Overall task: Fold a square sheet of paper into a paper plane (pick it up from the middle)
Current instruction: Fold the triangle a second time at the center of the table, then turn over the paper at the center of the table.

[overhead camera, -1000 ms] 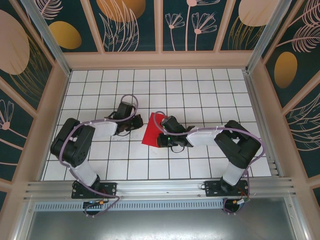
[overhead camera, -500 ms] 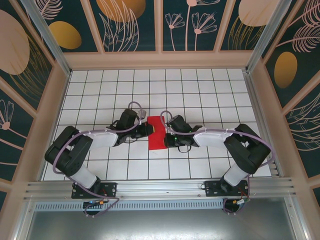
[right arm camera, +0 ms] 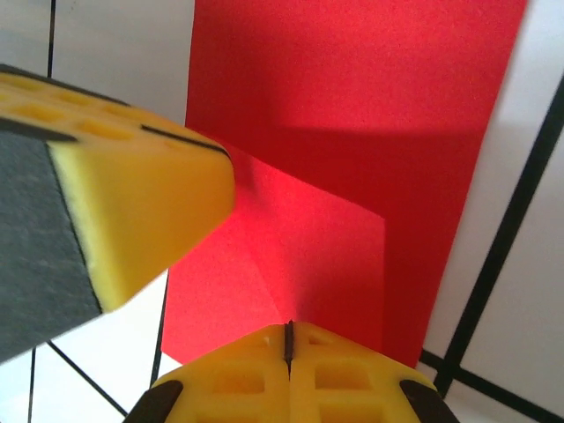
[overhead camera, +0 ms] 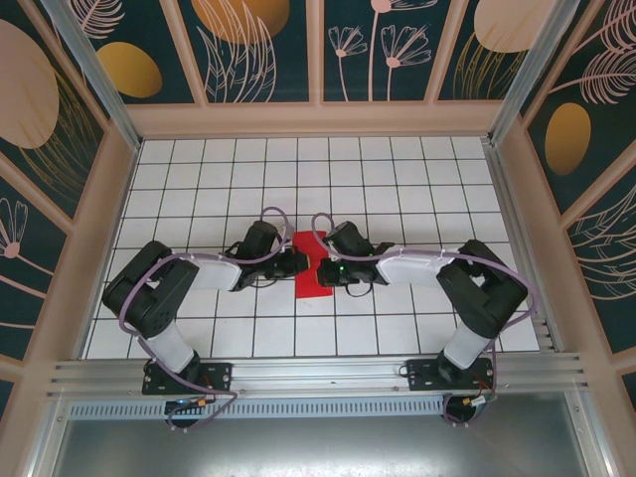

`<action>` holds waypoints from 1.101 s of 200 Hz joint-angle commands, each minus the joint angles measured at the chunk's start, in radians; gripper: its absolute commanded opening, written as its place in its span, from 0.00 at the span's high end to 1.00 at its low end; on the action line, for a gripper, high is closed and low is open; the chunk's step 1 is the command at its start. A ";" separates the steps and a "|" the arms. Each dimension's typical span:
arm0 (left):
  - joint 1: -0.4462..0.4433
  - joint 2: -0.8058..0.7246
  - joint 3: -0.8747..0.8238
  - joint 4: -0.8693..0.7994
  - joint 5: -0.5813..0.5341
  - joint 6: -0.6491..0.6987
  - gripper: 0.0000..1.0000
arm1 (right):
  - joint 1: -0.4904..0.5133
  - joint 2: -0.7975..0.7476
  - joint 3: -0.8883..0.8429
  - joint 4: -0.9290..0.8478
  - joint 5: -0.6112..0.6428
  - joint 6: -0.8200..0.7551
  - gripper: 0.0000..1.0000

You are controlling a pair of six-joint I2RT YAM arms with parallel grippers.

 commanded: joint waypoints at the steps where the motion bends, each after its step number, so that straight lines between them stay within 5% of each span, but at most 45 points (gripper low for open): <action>1: -0.004 0.037 0.007 0.022 0.015 -0.011 0.97 | 0.007 0.040 0.050 -0.004 -0.015 -0.019 1.00; 147: -0.005 0.108 -0.026 -0.104 -0.127 -0.006 1.00 | 0.004 0.110 0.086 -0.061 -0.055 -0.109 1.00; 220: -0.004 0.115 -0.057 -0.129 -0.193 -0.020 1.00 | 0.004 -0.014 -0.082 -0.104 -0.122 -0.191 1.00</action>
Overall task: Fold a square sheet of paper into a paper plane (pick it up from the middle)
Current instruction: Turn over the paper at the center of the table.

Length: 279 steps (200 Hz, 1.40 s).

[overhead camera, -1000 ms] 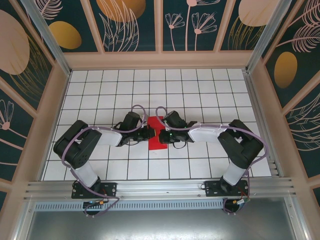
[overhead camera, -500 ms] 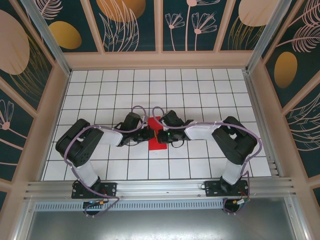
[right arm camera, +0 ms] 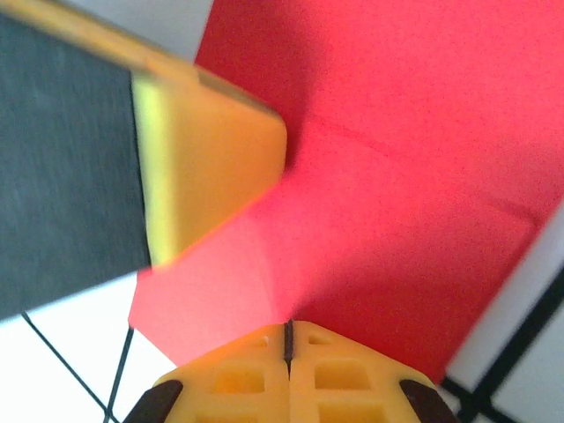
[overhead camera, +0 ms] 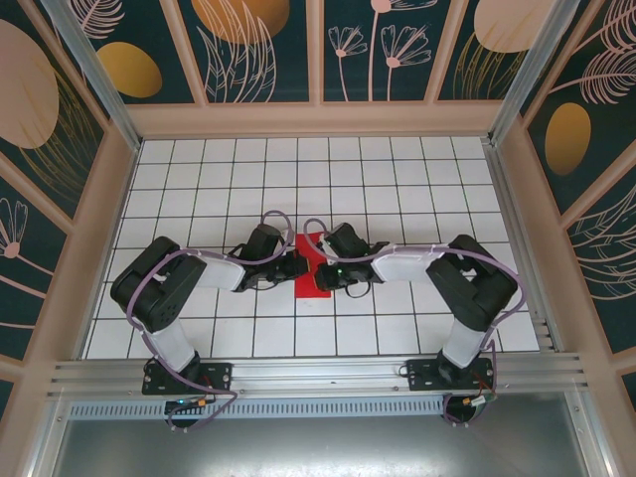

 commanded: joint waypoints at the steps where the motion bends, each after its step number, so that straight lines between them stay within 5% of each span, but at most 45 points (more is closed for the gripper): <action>1: 0.004 0.067 -0.056 -0.132 -0.143 -0.006 1.00 | 0.005 -0.050 -0.073 -0.096 -0.055 -0.042 1.00; 108: 0.003 0.038 -0.056 -0.072 -0.081 -0.028 0.95 | -0.056 -0.211 -0.112 -0.115 -0.019 0.032 1.00; 126: 0.003 0.006 -0.029 -0.073 -0.057 -0.028 0.88 | -0.093 -0.247 -0.097 -0.045 -0.025 0.093 0.98; 159: 0.003 -0.099 0.031 -0.079 -0.024 -0.045 0.72 | -0.163 -0.248 -0.102 0.085 -0.051 0.183 0.79; 202: 0.004 -0.226 0.026 -0.119 -0.111 -0.085 0.51 | -0.199 -0.192 -0.107 0.244 -0.126 0.222 0.65; 260: 0.004 -0.353 -0.089 -0.094 -0.217 -0.177 0.21 | -0.198 -0.071 -0.045 0.227 -0.155 0.162 0.63; 279: 0.004 -0.373 -0.112 -0.079 -0.214 -0.169 0.08 | -0.203 -0.041 -0.032 0.221 -0.168 0.158 0.69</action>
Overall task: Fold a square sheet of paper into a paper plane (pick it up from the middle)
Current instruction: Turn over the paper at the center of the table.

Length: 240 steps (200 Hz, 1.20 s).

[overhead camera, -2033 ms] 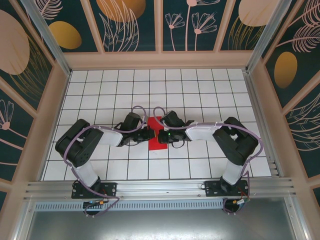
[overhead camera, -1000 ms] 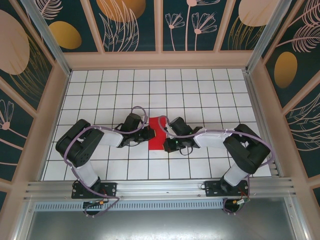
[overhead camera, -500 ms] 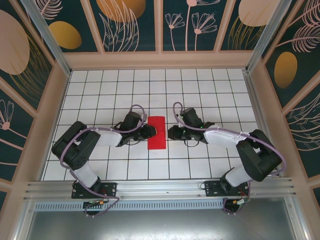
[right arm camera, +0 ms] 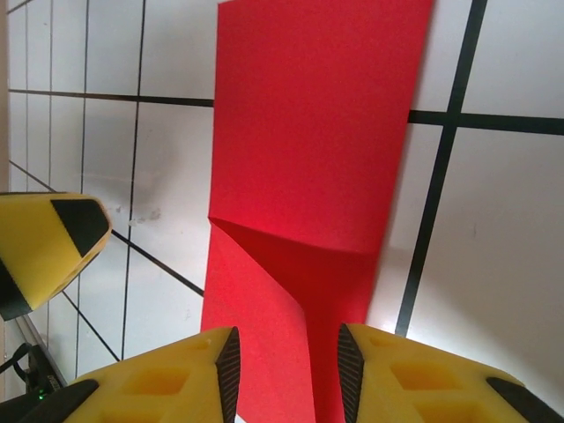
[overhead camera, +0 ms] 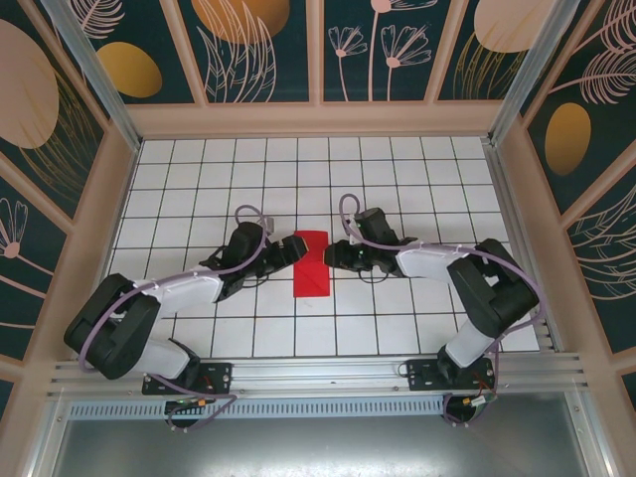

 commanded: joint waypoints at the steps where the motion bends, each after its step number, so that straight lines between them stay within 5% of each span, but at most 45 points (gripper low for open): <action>1: 0.005 -0.033 -0.030 0.011 -0.032 -0.020 0.08 | -0.008 0.034 0.040 0.027 -0.038 -0.021 0.70; 16: 0.006 -0.035 -0.029 0.007 -0.036 0.012 0.02 | -0.008 0.053 0.043 0.039 -0.062 -0.018 0.71; 110: 0.007 -0.017 -0.006 0.035 0.088 0.017 0.01 | -0.020 0.076 0.044 0.060 -0.079 -0.012 0.92; 161: 0.007 0.037 -0.011 0.105 0.173 -0.037 0.02 | -0.038 0.037 0.005 0.101 -0.045 0.031 0.94; 240: 0.007 0.148 0.031 0.171 0.224 -0.066 0.28 | -0.045 0.021 -0.020 0.111 -0.037 0.049 0.94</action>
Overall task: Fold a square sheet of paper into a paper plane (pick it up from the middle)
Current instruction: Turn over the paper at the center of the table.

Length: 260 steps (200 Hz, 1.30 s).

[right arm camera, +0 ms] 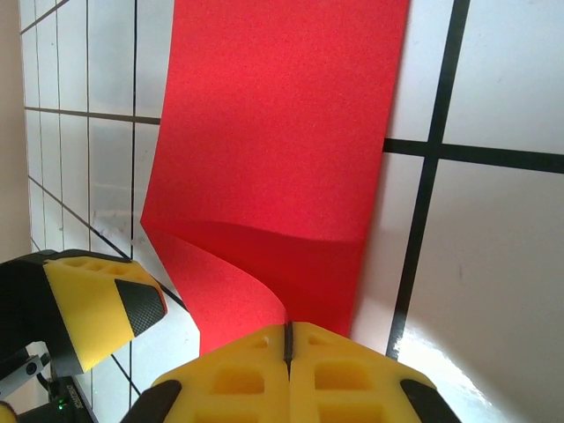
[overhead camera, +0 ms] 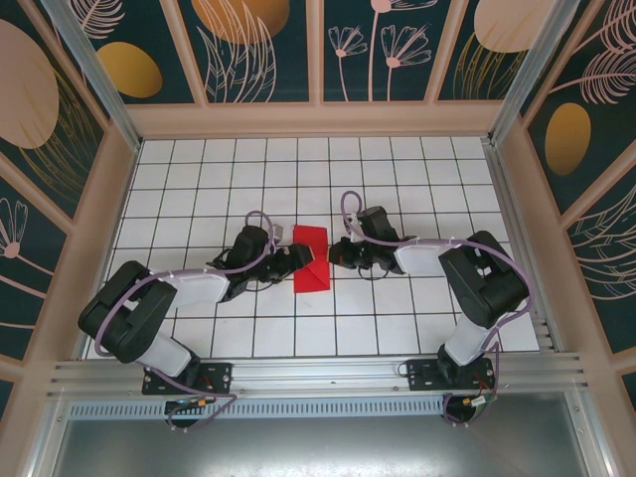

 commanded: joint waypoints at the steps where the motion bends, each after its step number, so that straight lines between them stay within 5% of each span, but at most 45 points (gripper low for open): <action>1: 0.007 0.030 0.038 0.054 0.029 -0.011 0.29 | -0.007 -0.041 -0.022 0.035 0.016 0.013 0.94; 160: 0.007 0.063 0.077 -0.047 -0.086 0.052 0.32 | -0.015 -0.038 -0.025 0.029 0.047 0.033 0.95; 260: 0.007 0.168 0.111 0.099 0.090 0.137 0.48 | -0.020 -0.053 -0.028 0.039 0.033 0.048 0.91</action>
